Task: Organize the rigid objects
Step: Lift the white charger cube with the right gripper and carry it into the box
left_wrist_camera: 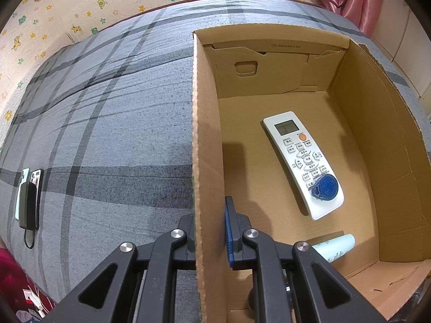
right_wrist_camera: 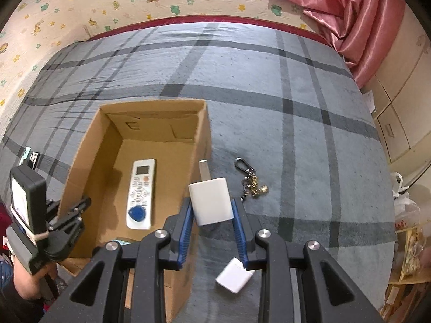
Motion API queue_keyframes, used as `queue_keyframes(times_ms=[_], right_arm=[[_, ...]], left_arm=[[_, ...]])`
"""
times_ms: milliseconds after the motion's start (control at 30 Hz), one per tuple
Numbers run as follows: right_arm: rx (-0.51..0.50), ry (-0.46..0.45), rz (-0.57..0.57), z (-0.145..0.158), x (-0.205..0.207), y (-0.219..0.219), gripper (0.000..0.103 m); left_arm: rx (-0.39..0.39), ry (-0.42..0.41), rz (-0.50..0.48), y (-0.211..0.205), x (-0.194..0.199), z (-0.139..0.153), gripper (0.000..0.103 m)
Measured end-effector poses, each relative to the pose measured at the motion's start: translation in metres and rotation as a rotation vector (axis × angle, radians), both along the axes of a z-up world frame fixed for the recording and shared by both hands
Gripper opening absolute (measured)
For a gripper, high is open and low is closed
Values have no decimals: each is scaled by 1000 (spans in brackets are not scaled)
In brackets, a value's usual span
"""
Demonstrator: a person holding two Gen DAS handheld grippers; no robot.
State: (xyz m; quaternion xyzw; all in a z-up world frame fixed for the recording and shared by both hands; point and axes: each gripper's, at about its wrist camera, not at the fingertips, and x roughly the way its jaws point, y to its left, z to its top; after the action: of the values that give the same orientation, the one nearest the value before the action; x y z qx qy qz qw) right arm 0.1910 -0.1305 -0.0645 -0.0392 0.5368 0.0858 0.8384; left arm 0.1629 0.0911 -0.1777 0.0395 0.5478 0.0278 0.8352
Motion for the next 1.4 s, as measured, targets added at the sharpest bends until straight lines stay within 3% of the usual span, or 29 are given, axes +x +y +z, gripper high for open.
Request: queue_keyframes(times_ms=[600, 1400], right_arm=[[50, 36, 113, -17, 12, 70, 30], [7, 204, 140, -112, 8, 117, 30]], left_arm=[[-6, 2, -1, 2, 1, -1, 13], [-8, 1, -1, 3, 0, -1, 14]])
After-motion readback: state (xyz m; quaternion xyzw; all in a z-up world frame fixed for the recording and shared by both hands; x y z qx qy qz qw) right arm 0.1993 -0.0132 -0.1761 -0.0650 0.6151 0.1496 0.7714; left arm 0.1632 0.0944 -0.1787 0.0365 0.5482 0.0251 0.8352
